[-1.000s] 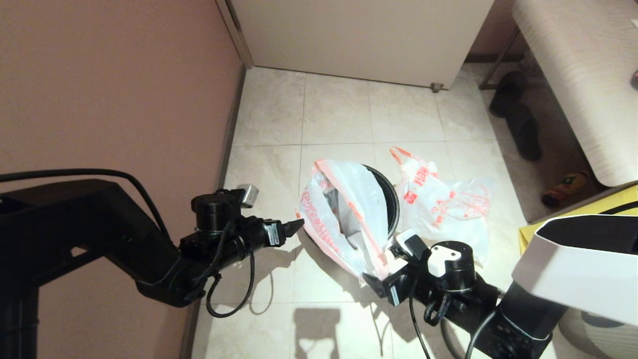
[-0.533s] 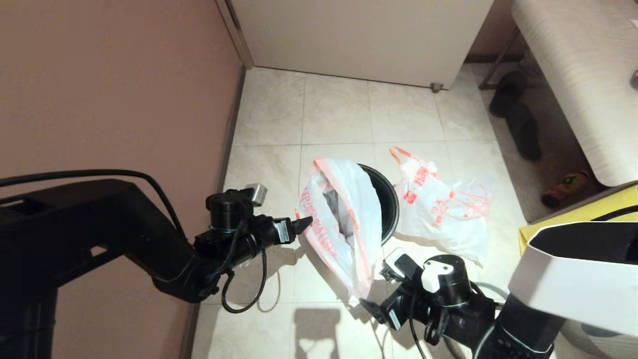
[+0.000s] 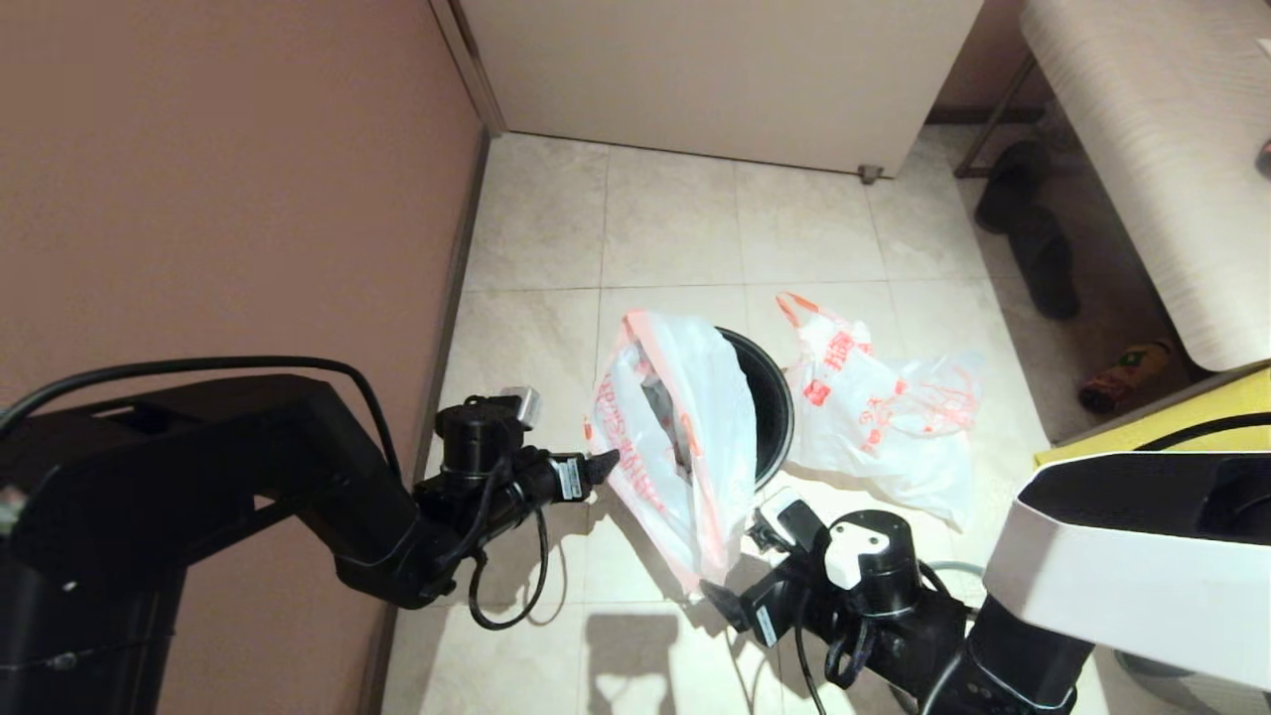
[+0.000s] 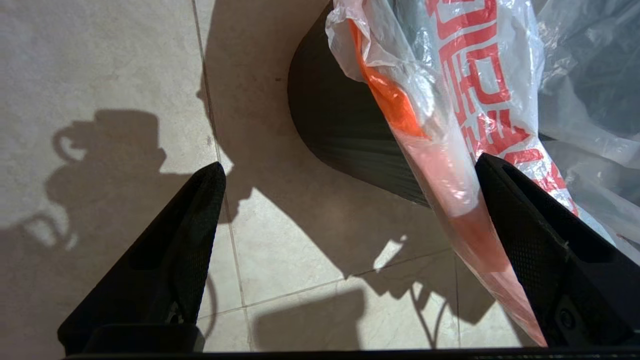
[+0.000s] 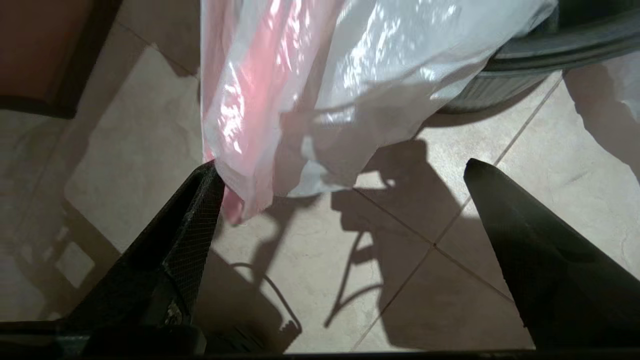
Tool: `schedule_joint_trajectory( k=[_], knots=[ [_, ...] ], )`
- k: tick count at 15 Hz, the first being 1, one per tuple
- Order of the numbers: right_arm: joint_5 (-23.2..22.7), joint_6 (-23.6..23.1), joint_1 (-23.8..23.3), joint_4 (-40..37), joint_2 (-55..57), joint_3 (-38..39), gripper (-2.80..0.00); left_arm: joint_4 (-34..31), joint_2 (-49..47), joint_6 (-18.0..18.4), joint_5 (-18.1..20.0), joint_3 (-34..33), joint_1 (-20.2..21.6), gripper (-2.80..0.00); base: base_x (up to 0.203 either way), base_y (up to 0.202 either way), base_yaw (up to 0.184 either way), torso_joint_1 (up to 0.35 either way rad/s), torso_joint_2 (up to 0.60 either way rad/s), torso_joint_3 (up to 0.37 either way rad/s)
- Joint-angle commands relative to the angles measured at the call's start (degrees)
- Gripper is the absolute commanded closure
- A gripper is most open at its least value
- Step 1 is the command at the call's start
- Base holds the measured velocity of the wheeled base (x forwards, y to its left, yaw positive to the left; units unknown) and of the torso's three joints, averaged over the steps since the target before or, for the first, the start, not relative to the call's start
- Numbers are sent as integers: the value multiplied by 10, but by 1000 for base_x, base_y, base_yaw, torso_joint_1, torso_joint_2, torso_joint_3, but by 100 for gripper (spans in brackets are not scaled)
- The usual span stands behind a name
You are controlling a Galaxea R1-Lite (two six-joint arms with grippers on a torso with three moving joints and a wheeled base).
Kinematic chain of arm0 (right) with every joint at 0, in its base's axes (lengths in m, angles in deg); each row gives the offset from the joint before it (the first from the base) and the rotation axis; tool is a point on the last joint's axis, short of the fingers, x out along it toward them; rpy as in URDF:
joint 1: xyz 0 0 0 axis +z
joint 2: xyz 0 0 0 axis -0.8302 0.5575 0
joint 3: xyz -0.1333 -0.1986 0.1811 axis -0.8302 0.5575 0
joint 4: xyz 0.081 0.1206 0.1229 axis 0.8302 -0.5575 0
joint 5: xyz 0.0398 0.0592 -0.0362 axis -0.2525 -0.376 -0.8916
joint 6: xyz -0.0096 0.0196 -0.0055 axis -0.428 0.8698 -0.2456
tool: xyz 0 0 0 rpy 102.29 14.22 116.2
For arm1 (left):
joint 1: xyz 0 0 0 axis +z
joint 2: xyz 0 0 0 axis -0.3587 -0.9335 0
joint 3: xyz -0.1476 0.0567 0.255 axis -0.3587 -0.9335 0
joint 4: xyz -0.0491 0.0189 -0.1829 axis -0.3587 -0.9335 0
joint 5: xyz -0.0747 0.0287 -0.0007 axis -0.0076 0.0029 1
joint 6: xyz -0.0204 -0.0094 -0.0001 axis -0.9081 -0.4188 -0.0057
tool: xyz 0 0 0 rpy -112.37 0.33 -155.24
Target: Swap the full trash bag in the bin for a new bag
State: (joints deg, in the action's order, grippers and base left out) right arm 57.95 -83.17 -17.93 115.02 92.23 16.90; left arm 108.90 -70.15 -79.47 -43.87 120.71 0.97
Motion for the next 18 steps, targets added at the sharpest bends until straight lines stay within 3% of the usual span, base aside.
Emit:
schedule_joint_trajectory(
  k=[1,4,8,12,13,14,15,18],
  knots=[
    [-3,10,5,4,-38,7,-280,2,-9,0,-1,-3,0,-280,0,0,0,0,0,0],
    [-23,24,14,1,-88,23,-280,5,-7,1,-1,-14,1,-280,0,0,0,0,0,0],
    [-24,24,14,0,-88,23,-280,67,8,0,7,-45,2,-280,0,0,0,0,0,0],
    [-25,37,13,3,-106,21,-280,72,42,-3,10,-52,-9,-280,0,0,0,0,0,0],
    [-25,37,11,3,-111,22,-280,71,55,-3,10,-57,-15,0,0,0,0,0,0,0],
    [-26,40,10,3,-115,20,-78,70,66,-5,10,-59,-21,0,0,0,0,0,0,0],
    [-25,41,9,4,-115,17,0,70,73,-6,10,-63,-26,0,0,0,0,0,0,0],
    [-21,39,5,7,-107,8,0,71,79,-7,3,-62,-34,0,0,0,0,0,0,0]
  ],
)
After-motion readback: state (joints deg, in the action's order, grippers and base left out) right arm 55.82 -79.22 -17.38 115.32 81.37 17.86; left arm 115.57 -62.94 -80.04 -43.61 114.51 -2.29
